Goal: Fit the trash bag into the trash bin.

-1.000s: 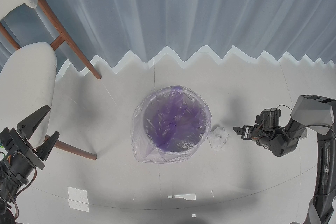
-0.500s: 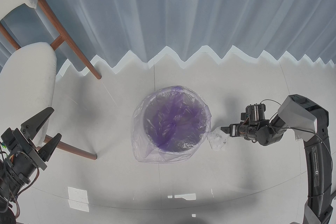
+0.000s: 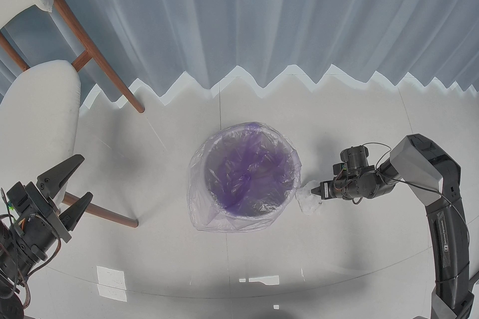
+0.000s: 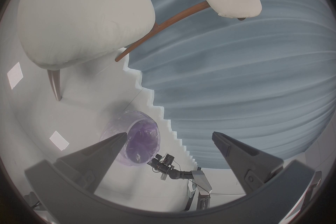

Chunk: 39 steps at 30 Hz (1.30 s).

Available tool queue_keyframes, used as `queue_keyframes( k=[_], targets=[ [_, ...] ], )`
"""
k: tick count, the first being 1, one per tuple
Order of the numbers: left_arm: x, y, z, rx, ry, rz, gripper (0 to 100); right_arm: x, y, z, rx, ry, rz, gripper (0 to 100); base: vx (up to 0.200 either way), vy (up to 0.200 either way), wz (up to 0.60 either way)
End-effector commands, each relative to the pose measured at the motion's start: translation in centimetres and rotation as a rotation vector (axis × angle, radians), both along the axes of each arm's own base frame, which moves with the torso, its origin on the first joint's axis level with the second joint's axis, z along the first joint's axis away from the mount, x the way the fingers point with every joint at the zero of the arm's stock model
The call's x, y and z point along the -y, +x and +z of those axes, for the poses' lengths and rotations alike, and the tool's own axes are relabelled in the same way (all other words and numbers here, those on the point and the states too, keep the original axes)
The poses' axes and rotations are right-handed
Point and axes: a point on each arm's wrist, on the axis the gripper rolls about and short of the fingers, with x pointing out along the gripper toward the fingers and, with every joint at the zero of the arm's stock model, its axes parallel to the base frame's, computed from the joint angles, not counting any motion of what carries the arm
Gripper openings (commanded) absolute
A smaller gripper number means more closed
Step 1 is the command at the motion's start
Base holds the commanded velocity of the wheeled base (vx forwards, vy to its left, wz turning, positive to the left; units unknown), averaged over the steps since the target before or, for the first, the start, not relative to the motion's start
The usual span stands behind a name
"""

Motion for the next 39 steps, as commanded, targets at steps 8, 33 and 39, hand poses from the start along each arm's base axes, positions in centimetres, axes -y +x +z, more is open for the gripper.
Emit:
queue_keyframes(
  k=[8, 33, 39],
  targets=[
    [0.0, 0.1, -0.4, -0.013, 0.025, 0.008, 100, -0.4, -0.8, 2.3, 0.020, 0.045, -0.014, 0, 0.000, 0.000, 0.00],
    [0.1, 0.6, -0.4, 0.021, 0.112, 0.013, 100, -7.6, -18.3, 25.8, 0.425, 0.410, 0.258, 0, 0.000, 0.000, 0.00],
    [0.0, 0.5, -0.4, 0.020, 0.110, 0.018, 100, -11.2, -17.2, 20.9, 0.398, 0.335, 0.366, 0, 0.000, 0.000, 0.00]
  ],
)
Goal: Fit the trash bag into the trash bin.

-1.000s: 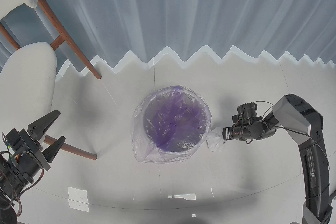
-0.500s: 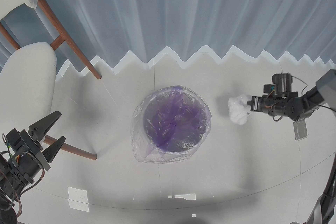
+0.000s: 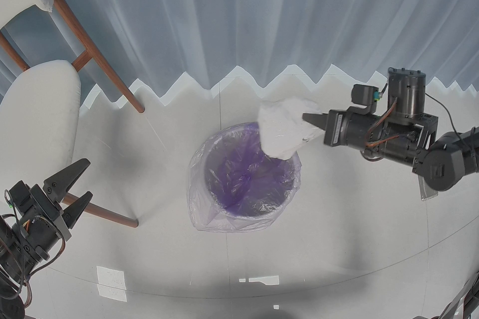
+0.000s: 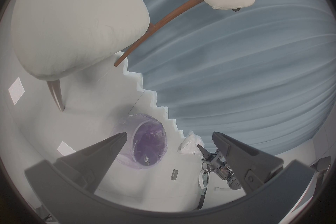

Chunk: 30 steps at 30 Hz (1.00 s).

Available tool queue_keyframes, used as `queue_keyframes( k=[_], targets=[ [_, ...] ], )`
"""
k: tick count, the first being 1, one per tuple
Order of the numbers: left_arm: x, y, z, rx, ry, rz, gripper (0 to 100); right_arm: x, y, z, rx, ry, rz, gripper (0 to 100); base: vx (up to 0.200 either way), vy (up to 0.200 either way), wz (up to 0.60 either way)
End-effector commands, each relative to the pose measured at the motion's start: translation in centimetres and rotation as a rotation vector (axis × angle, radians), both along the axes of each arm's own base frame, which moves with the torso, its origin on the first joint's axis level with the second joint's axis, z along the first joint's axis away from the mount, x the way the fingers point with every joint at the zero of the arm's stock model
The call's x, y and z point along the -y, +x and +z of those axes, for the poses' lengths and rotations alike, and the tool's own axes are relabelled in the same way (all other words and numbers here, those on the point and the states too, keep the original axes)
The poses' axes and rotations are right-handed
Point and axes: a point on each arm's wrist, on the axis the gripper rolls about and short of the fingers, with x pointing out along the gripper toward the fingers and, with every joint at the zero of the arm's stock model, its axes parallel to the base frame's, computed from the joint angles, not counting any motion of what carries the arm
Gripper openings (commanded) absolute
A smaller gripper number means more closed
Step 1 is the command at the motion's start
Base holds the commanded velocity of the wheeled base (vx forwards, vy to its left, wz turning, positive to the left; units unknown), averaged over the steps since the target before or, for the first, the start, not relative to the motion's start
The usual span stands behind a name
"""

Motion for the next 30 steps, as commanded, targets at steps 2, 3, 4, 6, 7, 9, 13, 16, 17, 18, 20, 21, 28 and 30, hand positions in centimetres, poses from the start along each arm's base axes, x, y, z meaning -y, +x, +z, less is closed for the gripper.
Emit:
queue_keyframes(
  k=[2, 3, 4, 6, 7, 9, 13, 16, 17, 18, 20, 21, 28, 30],
  targets=[
    [0.0, 0.0, 0.0, 0.005, 0.009, 0.007, 100, -4.5, 1.2, -6.2, 0.035, -0.076, 0.111, 0, 0.000, 0.000, 0.00],
    [0.0, 0.0, 0.0, 0.003, 0.009, 0.007, 100, -4.6, 1.4, -6.4, 0.041, -0.076, 0.108, 0, 0.000, 0.000, 0.00],
    [-0.1, -0.1, -0.1, 0.004, 0.010, 0.010, 100, -4.9, 2.2, -7.5, 0.076, -0.072, 0.085, 0, 0.000, 0.000, 0.00],
    [-0.1, -0.1, -0.3, -0.007, 0.012, 0.012, 100, -5.2, 2.9, -8.9, 0.074, -0.076, 0.071, 0, 0.000, 0.000, 0.00],
    [-0.1, -0.1, -0.3, -0.007, 0.012, 0.012, 100, -5.2, 2.9, -8.9, 0.074, -0.076, 0.071, 0, 0.000, 0.000, 0.00],
    [-0.1, -0.3, -0.6, -0.021, 0.014, 0.012, 100, -5.2, 3.7, -10.7, 0.061, -0.096, 0.063, 0, 0.000, 0.000, 0.00],
    [-0.1, -0.3, -0.6, -0.021, 0.014, 0.015, 100, -5.2, 4.9, -13.2, 0.067, -0.097, 0.046, 0, 0.000, 0.000, 0.00],
    [-0.2, -0.3, -0.5, -0.019, 0.014, 0.024, 100, -5.2, 6.0, -13.6, 0.101, -0.078, 0.027, 0, 0.000, 0.000, 0.00],
    [-0.3, -0.3, -0.5, -0.019, 0.014, 0.031, 100, -5.1, 6.2, -13.7, 0.101, -0.079, 0.020, 0, 0.000, 0.000, 0.00],
    [-0.4, -0.3, -0.5, -0.018, 0.014, 0.035, 100, -5.2, 6.3, -13.7, 0.101, -0.080, 0.017, 0, 0.000, 0.000, 0.00],
    [-0.4, -0.3, -0.6, -0.021, 0.013, 0.039, 100, -4.8, 6.6, -14.0, 0.099, -0.081, 0.005, 0, 0.000, 0.000, 0.00],
    [-0.4, -0.3, -0.6, -0.021, 0.014, 0.039, 100, -4.7, 6.7, -14.2, 0.097, -0.083, 0.002, 0, 0.000, 0.000, 0.00],
    [-0.5, -0.3, -0.2, 0.011, 0.026, 0.045, 100, -4.7, 7.1, -14.7, 0.117, -0.068, -0.005, 0, 0.000, 0.000, 0.00],
    [-0.8, -0.6, 0.4, 0.067, 0.030, 0.066, 100, -4.7, 7.1, -14.4, 0.140, -0.050, -0.006, 100, 0.000, 0.000, 0.00]
  ],
)
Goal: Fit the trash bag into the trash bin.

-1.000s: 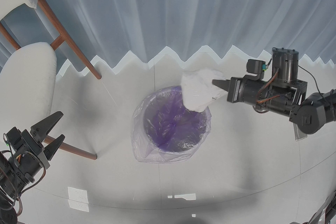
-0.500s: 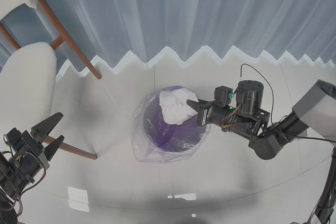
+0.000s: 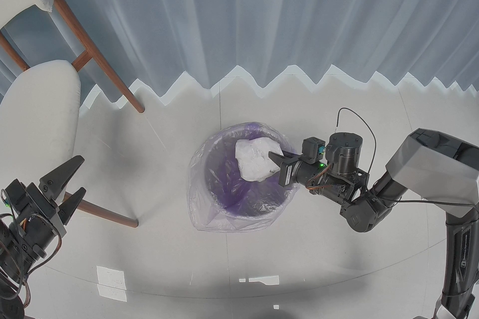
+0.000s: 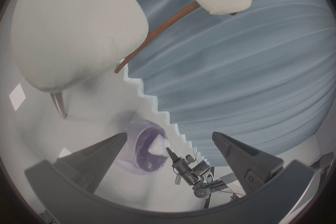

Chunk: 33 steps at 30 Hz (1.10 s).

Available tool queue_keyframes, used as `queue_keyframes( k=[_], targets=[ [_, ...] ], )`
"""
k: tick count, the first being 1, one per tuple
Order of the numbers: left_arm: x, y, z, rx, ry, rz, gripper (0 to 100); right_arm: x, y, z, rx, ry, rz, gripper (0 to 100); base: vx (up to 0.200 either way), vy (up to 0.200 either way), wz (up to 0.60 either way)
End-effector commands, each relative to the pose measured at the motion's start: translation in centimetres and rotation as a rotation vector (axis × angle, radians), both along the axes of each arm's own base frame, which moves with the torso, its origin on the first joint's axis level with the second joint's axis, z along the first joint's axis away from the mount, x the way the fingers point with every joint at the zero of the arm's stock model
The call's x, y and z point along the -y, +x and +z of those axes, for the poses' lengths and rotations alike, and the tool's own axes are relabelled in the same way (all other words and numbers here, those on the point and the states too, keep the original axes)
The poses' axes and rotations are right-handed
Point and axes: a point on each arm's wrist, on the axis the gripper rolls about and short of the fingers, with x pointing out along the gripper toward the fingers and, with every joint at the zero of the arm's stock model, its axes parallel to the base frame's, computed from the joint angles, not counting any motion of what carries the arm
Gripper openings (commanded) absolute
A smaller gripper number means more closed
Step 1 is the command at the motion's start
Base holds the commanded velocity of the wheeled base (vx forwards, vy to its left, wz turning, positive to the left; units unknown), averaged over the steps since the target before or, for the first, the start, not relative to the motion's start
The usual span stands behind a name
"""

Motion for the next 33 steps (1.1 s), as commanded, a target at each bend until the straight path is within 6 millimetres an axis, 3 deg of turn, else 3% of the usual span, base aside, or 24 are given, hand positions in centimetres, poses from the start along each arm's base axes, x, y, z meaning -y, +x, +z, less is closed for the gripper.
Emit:
queue_keyframes(
  k=[1, 4, 7, 11, 13, 14, 15, 20, 24, 26, 28, 29, 30, 31, 33],
  targets=[
    [-0.5, -0.5, 0.7, 0.068, 0.009, 0.033, 100, -0.2, 0.0, -0.4, 0.011, 0.013, 0.004, 100, 0.000, 0.000, 0.00],
    [-1.0, -0.4, 1.6, 0.130, 0.034, 0.070, 100, 0.0, -0.3, -0.2, 0.028, 0.021, 0.004, 100, 0.000, 0.000, 0.00],
    [-2.2, 0.0, 2.5, 0.203, 0.193, 0.189, 100, 0.6, -1.5, 1.0, 0.036, 0.025, 0.006, 100, 0.000, 0.000, 0.00],
    [-3.1, -0.2, 2.6, 0.250, 0.367, 0.288, 100, 1.5, -3.1, 4.0, 0.092, 0.060, 0.006, 100, 0.000, 0.000, 0.00],
    [-3.1, -1.5, 3.2, 0.333, 0.483, 0.326, 100, 3.2, -5.5, 8.3, 0.168, 0.107, -0.010, 100, 0.000, 0.000, 0.00],
    [-3.0, -1.8, 3.3, 0.346, 0.494, 0.329, 100, 3.7, -6.0, 9.0, 0.179, 0.112, -0.016, 100, 0.000, 0.000, 0.00],
    [-2.9, -2.9, 2.9, 0.350, 0.525, 0.331, 100, 5.7, -7.9, 10.9, 0.203, 0.120, -0.054, 100, 0.000, 0.000, 0.00],
    [-2.5, -6.2, 0.8, 0.278, 0.620, 0.334, 100, 12.9, -16.3, 14.5, 0.222, 0.113, -0.174, 100, 0.000, 0.000, 0.00],
    [-2.0, -9.7, -1.2, 0.248, 0.690, 0.305, 100, 17.8, -23.2, 13.5, 0.241, 0.082, -0.326, 100, 0.000, 0.000, 0.00],
    [-1.9, -10.6, -2.1, 0.228, 0.742, 0.293, 100, 18.8, -25.5, 12.5, 0.241, 0.070, -0.364, 100, 0.000, 0.000, 0.00],
    [-1.7, -12.7, -4.6, 0.192, 0.861, 0.262, 100, 20.3, -30.6, 9.0, 0.256, 0.050, -0.459, 100, 0.000, 0.000, 0.00],
    [-1.7, -12.7, -4.6, 0.192, 0.861, 0.262, 100, 20.3, -30.6, 9.0, 0.256, 0.050, -0.459, 100, 0.000, 0.000, 0.00],
    [-1.5, -14.2, -6.6, 0.181, 0.917, 0.247, 100, 20.7, -33.5, 8.2, 0.296, 0.060, -0.490, 100, 0.000, 0.000, 0.00],
    [-1.5, -14.5, -7.4, 0.152, 0.964, 0.237, 100, 20.8, -35.1, 7.1, 0.280, 0.046, -0.501, 100, 0.000, 0.000, 0.00],
    [-1.5, -14.3, -7.1, 0.142, 1.019, 0.216, 100, 20.9, -38.2, 3.9, 0.280, -0.015, -0.497, 100, 0.000, 0.000, 0.00]
  ],
)
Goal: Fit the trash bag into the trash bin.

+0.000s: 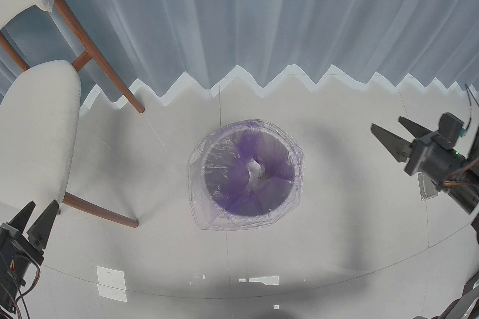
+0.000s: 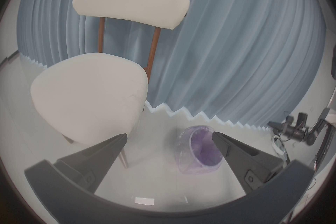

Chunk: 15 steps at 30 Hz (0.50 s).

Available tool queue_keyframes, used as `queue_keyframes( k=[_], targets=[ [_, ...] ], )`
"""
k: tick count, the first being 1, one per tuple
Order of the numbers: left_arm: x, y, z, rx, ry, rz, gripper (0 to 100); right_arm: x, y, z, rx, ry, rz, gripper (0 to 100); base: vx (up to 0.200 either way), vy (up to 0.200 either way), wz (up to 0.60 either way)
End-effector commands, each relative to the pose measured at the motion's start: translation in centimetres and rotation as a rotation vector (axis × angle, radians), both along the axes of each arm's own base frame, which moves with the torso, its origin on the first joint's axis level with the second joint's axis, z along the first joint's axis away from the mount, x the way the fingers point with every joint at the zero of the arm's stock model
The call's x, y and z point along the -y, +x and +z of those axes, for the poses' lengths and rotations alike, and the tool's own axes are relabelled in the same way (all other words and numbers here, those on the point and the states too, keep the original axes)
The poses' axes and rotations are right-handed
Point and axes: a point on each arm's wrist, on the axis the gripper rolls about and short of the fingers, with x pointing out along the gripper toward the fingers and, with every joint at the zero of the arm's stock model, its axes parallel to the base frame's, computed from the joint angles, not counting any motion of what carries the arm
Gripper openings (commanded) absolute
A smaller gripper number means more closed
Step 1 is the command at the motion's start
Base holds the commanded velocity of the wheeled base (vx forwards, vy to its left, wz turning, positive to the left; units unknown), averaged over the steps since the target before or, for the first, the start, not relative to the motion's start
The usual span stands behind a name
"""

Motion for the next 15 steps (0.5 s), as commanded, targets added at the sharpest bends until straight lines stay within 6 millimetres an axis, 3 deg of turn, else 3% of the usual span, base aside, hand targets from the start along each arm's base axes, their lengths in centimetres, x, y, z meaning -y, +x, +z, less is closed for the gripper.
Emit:
queue_keyframes(
  k=[1, 2, 5, 8, 9, 11, 13, 15],
  targets=[
    [0.9, -7.8, -6.4, -0.022, 0.371, -0.005, 100, 6.8, -22.6, -10.8, 0.110, -0.116, -0.298, 100, 0.000, 0.000, 0.00],
    [0.9, -7.8, -6.4, -0.011, 0.384, -0.005, 100, 6.8, -22.9, -11.7, 0.019, -0.166, -0.326, 100, 0.000, 0.000, 0.00],
    [0.8, -7.8, -6.4, -0.011, 0.431, 0.024, 100, 7.1, -22.7, -11.8, 0.017, -0.136, -0.472, 100, 0.000, 0.000, 0.00],
    [0.6, -7.7, -6.4, -0.030, 0.432, 0.129, 100, 7.1, -22.7, -11.7, 0.026, -0.123, -0.479, 100, 0.000, 0.000, 0.00],
    [0.1, -7.8, -6.4, -0.085, 0.379, 0.362, 100, 7.1, -22.7, -11.8, 0.023, -0.124, -0.479, 100, 0.000, 0.000, 0.00],
    [-0.2, -7.9, -6.5, -0.103, 0.322, 0.476, 100, 7.1, -22.7, -11.8, 0.023, -0.124, -0.479, 100, 0.000, 0.000, 0.00],
    [-0.1, -7.8, -6.5, -0.095, 0.318, 0.409, 100, 7.1, -22.7, -11.8, 0.024, -0.127, -0.477, 100, 0.000, 0.000, 0.00],
    [0.1, -8.0, -6.5, -0.018, 0.346, 0.124, 100, 7.1, -22.7, -11.8, 0.027, -0.129, -0.465, 100, 0.000, 0.000, 0.00]
  ],
)
